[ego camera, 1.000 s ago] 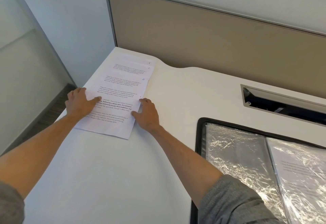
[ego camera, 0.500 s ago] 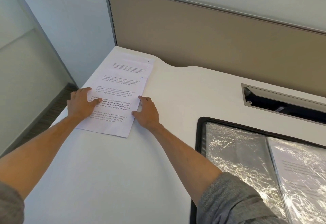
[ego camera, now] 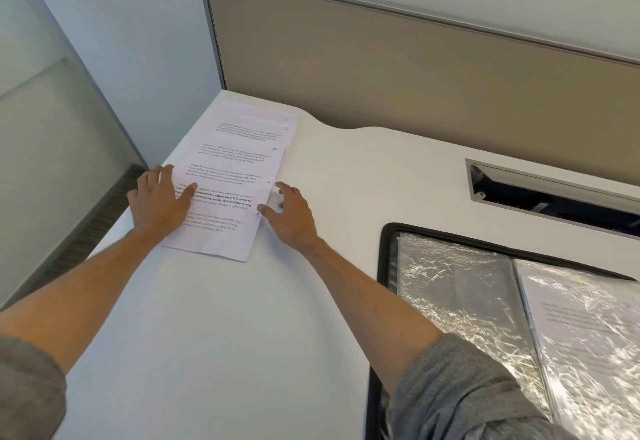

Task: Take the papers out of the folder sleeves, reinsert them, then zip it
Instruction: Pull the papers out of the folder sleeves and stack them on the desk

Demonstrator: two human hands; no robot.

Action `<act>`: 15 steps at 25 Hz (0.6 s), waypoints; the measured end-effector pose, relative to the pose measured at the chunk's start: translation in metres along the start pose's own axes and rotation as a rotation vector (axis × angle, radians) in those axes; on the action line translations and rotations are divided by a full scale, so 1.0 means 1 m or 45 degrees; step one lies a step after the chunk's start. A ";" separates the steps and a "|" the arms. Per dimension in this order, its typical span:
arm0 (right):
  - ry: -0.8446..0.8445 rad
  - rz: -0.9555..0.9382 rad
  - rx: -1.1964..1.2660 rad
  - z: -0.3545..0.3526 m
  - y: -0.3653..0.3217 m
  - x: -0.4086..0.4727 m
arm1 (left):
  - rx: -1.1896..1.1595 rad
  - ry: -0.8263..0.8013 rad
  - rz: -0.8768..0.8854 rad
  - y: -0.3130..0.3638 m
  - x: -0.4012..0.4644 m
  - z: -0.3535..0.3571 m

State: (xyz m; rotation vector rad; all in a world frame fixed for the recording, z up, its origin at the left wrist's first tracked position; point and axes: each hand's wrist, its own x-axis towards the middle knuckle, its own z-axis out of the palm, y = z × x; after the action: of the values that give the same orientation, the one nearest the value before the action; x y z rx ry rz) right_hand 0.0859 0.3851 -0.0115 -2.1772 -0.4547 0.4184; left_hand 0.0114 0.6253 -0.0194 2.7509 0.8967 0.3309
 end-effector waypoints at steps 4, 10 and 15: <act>0.097 -0.131 -0.053 -0.038 0.009 -0.033 | -0.140 0.218 0.296 0.041 -0.026 -0.008; 0.276 -0.198 -0.098 -0.109 0.040 -0.095 | -0.447 0.361 0.549 0.138 -0.092 -0.010; 0.395 -0.078 -0.091 -0.178 0.090 -0.158 | -0.619 0.153 0.633 0.216 -0.174 0.006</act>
State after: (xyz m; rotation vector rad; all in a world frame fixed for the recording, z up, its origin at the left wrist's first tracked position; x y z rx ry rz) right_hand 0.0424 0.1402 0.0419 -2.2411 -0.3665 0.0286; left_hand -0.0053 0.3507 0.0117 2.4632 0.1031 0.7004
